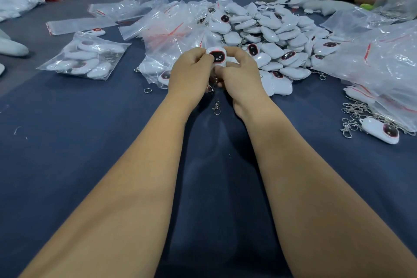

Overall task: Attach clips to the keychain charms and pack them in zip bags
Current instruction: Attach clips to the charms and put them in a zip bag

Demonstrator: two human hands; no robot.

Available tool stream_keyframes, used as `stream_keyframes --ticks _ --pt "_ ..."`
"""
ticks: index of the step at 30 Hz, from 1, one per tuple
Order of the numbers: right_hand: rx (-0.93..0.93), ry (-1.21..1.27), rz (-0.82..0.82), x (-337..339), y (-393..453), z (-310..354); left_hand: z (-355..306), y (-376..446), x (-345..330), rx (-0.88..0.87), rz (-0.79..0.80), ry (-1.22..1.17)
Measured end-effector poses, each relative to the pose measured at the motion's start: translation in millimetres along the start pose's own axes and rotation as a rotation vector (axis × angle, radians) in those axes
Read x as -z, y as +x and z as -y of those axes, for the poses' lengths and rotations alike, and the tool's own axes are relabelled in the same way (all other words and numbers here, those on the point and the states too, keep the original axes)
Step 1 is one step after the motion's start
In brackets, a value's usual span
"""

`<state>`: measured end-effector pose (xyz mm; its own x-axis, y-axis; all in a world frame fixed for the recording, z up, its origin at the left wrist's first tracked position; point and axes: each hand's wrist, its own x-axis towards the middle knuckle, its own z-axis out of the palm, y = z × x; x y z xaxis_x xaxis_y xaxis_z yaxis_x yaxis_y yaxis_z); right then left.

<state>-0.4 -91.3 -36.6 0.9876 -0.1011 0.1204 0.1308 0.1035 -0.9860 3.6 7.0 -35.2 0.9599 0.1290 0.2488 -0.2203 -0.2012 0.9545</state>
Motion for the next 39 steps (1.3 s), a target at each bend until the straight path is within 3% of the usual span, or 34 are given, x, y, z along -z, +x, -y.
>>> stream_keyframes --ticks 20,39 --pt "0.028 -0.015 0.0 -1.2 1.0 0.6 -1.1 2.9 3.3 0.092 -0.002 -0.123" --pt "-0.002 -0.013 -0.003 -0.8 1.4 0.5 1.4 1.9 2.5 0.024 0.039 0.018"
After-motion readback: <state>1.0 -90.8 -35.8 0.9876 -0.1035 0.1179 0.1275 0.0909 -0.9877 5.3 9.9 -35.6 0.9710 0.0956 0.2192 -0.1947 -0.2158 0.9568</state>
